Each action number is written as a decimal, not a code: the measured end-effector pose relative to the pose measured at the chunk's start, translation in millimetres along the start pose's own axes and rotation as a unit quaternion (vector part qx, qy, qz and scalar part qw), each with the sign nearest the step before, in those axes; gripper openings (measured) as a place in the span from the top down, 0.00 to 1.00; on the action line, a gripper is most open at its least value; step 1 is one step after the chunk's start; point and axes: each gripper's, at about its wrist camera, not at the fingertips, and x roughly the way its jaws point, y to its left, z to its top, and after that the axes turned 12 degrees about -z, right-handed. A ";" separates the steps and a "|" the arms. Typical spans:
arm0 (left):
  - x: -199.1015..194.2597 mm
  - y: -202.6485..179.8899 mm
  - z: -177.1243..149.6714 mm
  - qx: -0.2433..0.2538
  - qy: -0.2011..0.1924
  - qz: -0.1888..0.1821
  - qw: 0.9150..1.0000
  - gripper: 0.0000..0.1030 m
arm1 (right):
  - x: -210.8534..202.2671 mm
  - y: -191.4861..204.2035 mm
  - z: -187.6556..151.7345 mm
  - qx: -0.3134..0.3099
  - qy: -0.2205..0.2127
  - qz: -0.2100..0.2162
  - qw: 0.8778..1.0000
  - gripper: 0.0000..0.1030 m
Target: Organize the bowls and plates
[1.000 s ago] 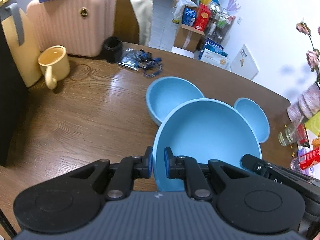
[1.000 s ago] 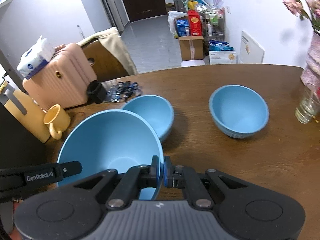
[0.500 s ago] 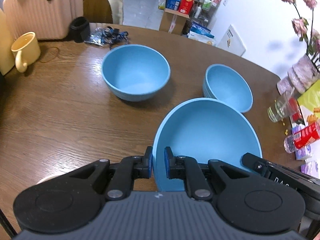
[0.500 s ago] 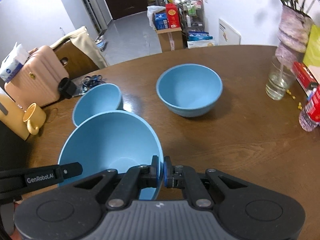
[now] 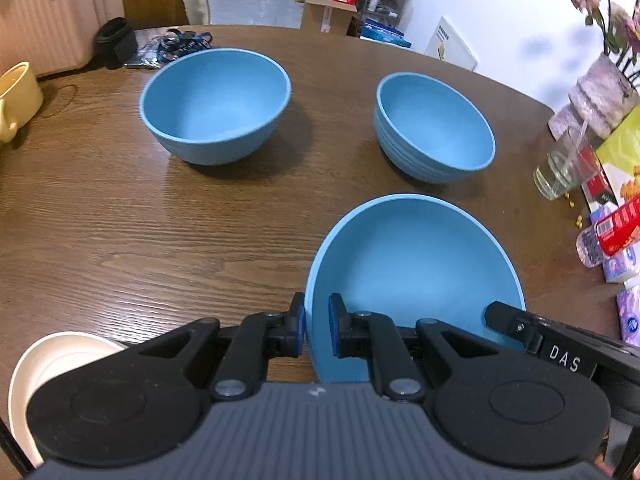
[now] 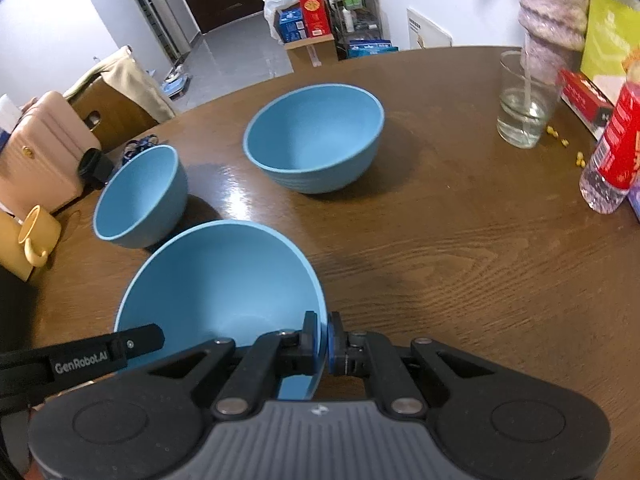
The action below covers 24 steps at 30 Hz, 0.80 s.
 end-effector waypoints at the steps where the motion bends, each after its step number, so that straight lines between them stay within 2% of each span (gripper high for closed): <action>1: 3.6 -1.9 -1.6 0.003 0.001 0.002 1.000 0.88 | 2.8 -2.1 -1.5 0.001 0.000 0.000 1.000 0.96; 12: 27.7 -12.7 -15.8 0.025 0.008 0.002 1.000 0.88 | 20.2 -16.7 -14.9 -0.004 -0.012 -0.019 1.000 0.96; 24: 40.8 -23.4 -23.3 0.033 0.012 0.001 0.999 0.88 | 30.7 -33.9 -20.9 0.005 -0.010 -0.015 1.000 0.96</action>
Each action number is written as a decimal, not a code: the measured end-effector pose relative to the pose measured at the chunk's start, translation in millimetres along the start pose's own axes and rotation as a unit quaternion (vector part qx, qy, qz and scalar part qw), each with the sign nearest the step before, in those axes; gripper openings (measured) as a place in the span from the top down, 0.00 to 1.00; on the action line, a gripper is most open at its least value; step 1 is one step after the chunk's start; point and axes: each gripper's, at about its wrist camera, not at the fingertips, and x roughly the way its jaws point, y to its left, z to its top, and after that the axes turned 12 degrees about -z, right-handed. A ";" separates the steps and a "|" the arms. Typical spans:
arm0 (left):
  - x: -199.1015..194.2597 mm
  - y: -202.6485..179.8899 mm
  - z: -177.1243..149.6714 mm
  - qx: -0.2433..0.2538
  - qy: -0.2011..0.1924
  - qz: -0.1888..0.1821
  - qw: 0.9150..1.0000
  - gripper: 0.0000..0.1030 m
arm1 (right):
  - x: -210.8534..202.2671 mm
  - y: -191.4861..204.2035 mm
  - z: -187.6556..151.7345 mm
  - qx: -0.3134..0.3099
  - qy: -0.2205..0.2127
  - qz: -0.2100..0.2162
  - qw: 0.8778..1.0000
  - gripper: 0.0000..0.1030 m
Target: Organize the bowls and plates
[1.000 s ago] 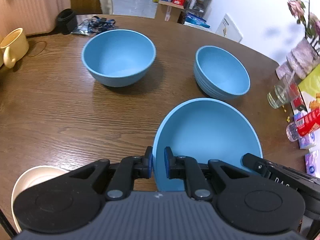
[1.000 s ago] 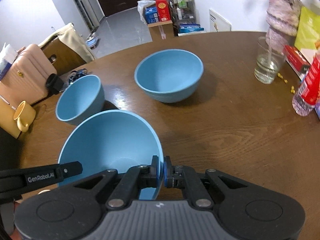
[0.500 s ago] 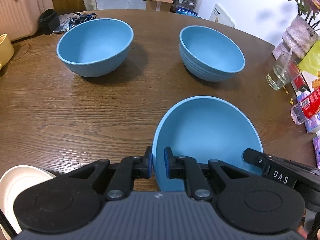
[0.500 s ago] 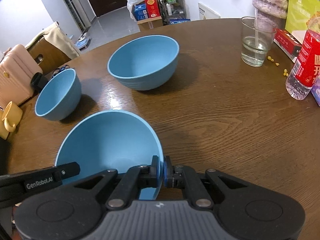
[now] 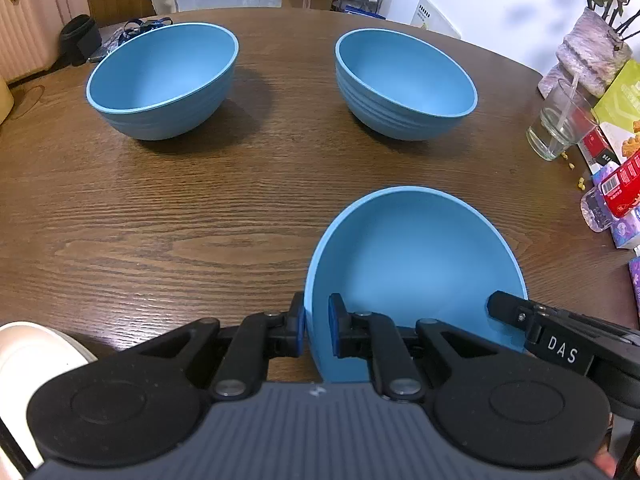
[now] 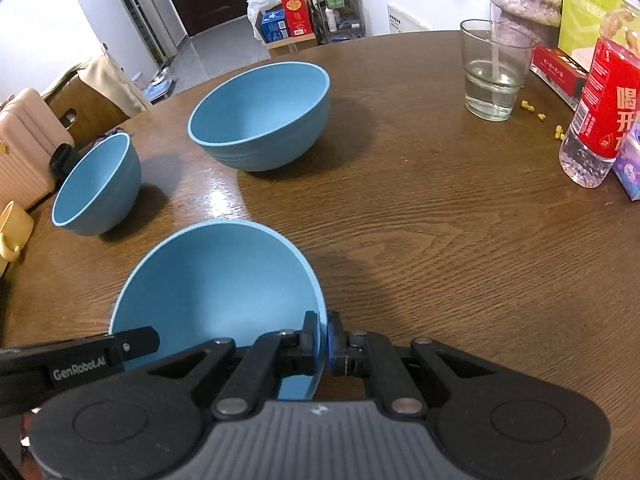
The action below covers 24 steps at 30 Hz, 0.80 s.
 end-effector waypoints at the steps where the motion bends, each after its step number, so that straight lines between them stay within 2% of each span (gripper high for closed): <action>1: 0.2 -0.3 0.0 0.001 0.000 0.000 1.000 0.88 | 0.4 -0.3 0.0 0.000 -0.001 0.000 1.000 0.96; 11: 2.1 -0.3 -2.5 0.002 0.004 -0.001 1.000 0.87 | -1.2 0.6 -0.5 -0.002 -0.005 0.001 1.000 0.95; 15: -1.0 1.0 -3.2 0.002 0.000 -0.003 1.000 0.84 | -4.3 -0.6 -0.4 -0.002 -0.008 0.003 1.000 0.88; 18: -6.4 3.6 -3.2 0.000 -0.007 0.002 1.000 0.68 | -8.7 -3.5 -0.4 0.001 -0.012 0.001 1.000 0.86; 19: -9.4 4.8 -3.2 0.000 -0.011 0.004 1.000 0.61 | -10.8 -5.2 -0.6 0.003 -0.014 0.001 1.000 0.79; 20: -13.1 6.0 -3.2 0.000 -0.016 0.006 1.000 0.56 | -12.9 -7.0 -0.8 0.005 -0.016 0.000 1.000 0.70; 21: -17.0 7.1 -2.9 0.001 -0.021 0.006 1.000 0.54 | -15.9 -8.6 -1.1 0.006 -0.020 0.000 1.000 0.66; 22: -21.2 8.8 -2.8 0.001 -0.025 0.006 1.000 0.46 | -18.6 -10.1 -1.3 0.007 -0.023 0.001 1.000 0.59; 23: -25.8 10.4 -2.8 0.001 -0.030 0.008 1.000 0.34 | -21.8 -11.3 -1.4 0.007 -0.026 0.002 1.000 0.49; 24: -30.7 11.7 -3.0 0.002 -0.036 0.010 0.999 0.29 | -24.2 -12.6 -1.4 0.006 -0.028 0.002 1.000 0.44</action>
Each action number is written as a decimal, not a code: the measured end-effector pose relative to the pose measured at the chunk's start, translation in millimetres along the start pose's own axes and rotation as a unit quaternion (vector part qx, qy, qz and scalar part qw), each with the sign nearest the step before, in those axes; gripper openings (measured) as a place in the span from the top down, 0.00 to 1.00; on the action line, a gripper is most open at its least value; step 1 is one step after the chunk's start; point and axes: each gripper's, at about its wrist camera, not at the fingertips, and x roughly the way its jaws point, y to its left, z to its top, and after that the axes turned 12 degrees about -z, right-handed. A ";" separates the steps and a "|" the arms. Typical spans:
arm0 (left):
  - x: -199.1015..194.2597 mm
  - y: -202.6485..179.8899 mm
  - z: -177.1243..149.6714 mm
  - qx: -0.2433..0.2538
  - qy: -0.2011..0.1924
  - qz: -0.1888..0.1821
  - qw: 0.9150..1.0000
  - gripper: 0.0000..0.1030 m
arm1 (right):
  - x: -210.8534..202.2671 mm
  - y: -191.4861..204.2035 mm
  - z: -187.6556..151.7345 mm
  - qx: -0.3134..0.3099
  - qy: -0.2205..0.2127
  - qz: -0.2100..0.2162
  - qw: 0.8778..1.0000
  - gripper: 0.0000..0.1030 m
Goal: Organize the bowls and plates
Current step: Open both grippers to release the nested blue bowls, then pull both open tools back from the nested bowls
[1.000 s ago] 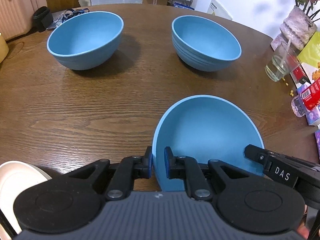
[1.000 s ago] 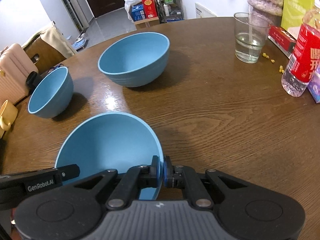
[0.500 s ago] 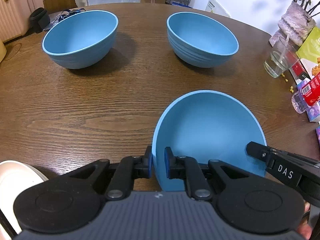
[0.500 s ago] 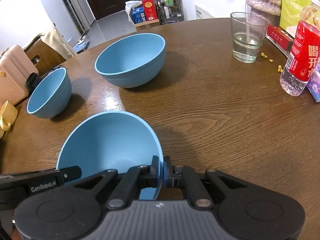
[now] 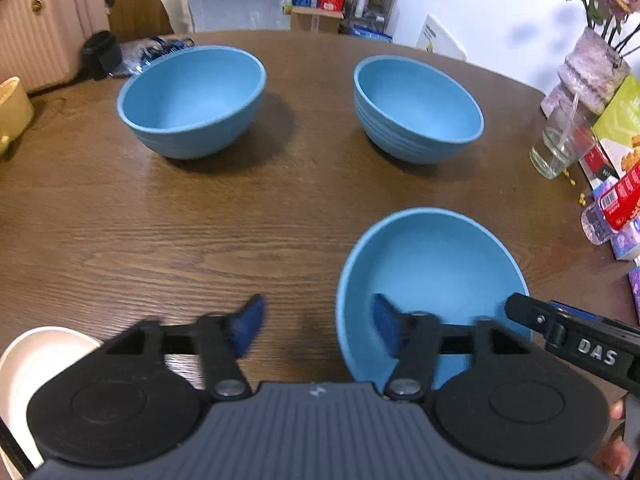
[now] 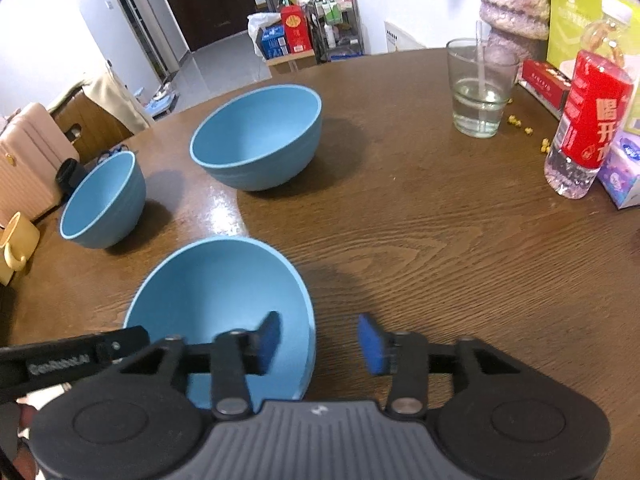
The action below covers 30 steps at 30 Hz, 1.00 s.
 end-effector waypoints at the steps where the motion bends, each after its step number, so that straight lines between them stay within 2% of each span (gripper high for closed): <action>1: -4.6 0.8 -0.1 0.002 -0.006 0.001 1.000 0.21 | -4.1 -0.7 -0.2 -0.002 -0.004 0.001 1.000 0.35; 4: -18.2 4.7 -0.8 0.002 -0.020 0.006 1.000 0.03 | -16.3 -1.0 -1.4 -0.006 -0.015 0.005 1.000 0.15; 5: -22.9 6.6 -1.2 0.001 -0.025 0.005 1.000 0.00 | -20.1 -1.0 -2.3 -0.008 -0.018 0.005 1.000 0.12; 7: -31.4 10.6 -2.7 0.002 -0.030 0.004 1.000 0.00 | -28.1 -0.8 -3.9 -0.013 -0.022 0.006 1.000 0.11; 10: -44.2 14.1 -6.9 0.006 -0.035 -0.001 0.999 0.00 | -41.6 0.1 -8.7 -0.018 -0.030 0.005 0.999 0.00; 23: -108.9 30.3 -30.2 0.008 -0.082 -0.003 0.997 0.00 | -99.0 -0.8 -37.4 -0.011 -0.059 0.013 0.998 0.00; 30: -131.0 39.7 -36.2 0.006 -0.092 0.003 0.996 0.00 | -118.2 3.8 -45.4 -0.007 -0.067 0.019 0.998 0.00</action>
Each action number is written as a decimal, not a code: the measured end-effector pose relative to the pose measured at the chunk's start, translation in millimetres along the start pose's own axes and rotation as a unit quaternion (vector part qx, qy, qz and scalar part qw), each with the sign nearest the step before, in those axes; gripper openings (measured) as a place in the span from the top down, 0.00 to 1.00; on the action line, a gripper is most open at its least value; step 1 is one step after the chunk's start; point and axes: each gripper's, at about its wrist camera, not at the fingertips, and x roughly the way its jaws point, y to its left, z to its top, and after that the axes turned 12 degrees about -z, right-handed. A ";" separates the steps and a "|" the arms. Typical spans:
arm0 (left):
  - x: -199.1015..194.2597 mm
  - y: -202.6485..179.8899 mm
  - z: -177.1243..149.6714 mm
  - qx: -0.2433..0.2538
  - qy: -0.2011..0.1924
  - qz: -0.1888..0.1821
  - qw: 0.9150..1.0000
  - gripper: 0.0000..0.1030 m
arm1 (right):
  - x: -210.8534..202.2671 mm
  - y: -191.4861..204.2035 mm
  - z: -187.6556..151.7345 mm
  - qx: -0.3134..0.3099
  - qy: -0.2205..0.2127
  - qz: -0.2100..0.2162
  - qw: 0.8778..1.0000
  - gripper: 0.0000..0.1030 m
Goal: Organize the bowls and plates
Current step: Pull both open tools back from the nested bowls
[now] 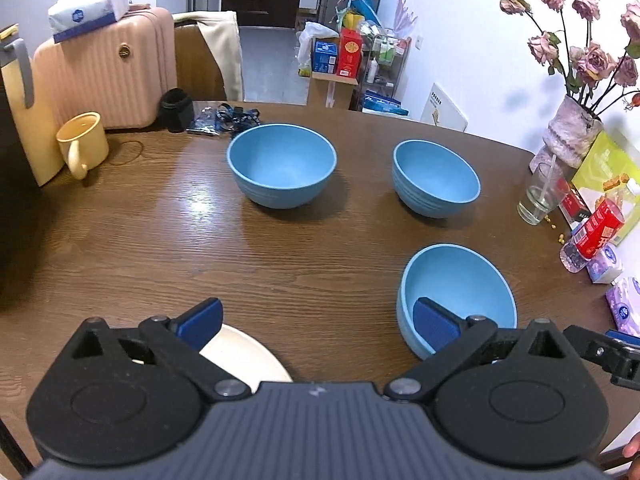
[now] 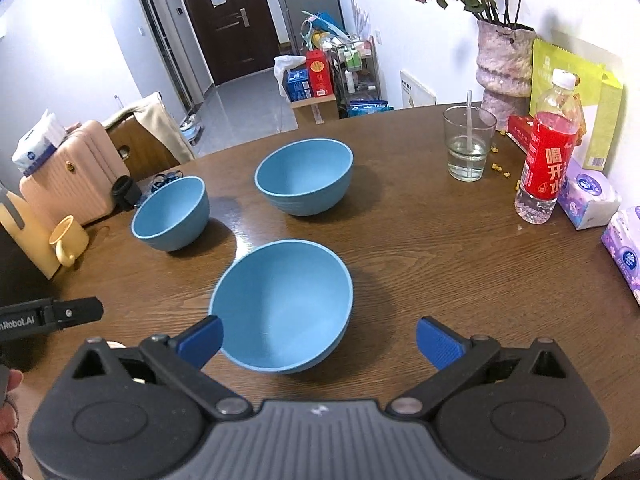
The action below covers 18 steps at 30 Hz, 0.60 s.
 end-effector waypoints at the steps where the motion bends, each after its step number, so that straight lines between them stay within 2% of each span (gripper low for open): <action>1: -1.7 1.0 0.2 0.001 0.000 0.002 1.000 0.00 | -1.4 0.8 -0.8 0.001 0.001 0.001 1.000 0.00; 9: -13.8 8.2 3.8 0.008 0.004 0.004 1.000 0.00 | -11.0 9.6 -3.1 0.007 -0.001 0.001 1.000 0.00; 18: -34.1 22.5 20.5 0.027 -0.012 0.005 1.000 0.00 | -19.3 31.9 3.6 0.018 -0.012 0.006 1.000 0.00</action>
